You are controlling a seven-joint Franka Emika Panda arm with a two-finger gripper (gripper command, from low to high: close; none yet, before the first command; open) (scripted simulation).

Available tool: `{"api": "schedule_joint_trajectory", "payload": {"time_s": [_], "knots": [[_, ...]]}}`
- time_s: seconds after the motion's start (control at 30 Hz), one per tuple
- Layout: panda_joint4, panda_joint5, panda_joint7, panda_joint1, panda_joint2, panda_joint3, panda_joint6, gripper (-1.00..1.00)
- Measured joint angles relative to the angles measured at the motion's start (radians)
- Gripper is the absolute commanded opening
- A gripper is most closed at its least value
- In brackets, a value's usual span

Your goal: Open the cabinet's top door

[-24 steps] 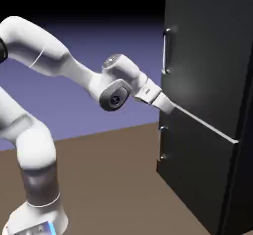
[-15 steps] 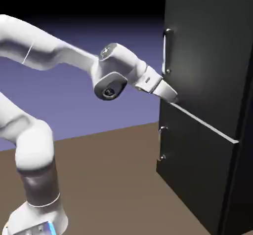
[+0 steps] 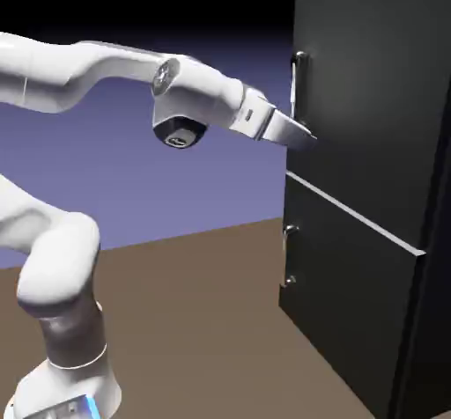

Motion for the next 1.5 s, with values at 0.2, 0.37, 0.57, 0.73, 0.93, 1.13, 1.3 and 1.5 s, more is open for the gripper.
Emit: {"api": "schedule_joint_trajectory", "payload": {"time_s": [0.2, 0.37, 0.57, 0.73, 0.93, 1.13, 1.3, 1.5], "knots": [[0.036, 0.261, -0.184, -0.076, -0.052, 0.087, -0.008, 0.0], [0.066, 0.478, -0.337, -0.139, -0.095, 0.159, -0.015, 0.0], [0.103, 0.739, -0.522, -0.214, -0.147, 0.245, -0.024, 0.0], [0.133, 0.957, -0.675, -0.277, -0.19, 0.317, -0.031, 0.0], [0.168, 1.21, -0.853, -0.35, -0.24, 0.401, -0.039, 0.0], [0.279, 1.28, -0.89, -0.534, -0.167, 0.501, -0.102, 0.0], [0.224, 1.24, -0.886, -0.464, -0.181, 0.441, -0.141, -1.0], [0.056, 1.07, -0.848, -0.248, -0.252, 0.235, -0.257, -1.0]]}}
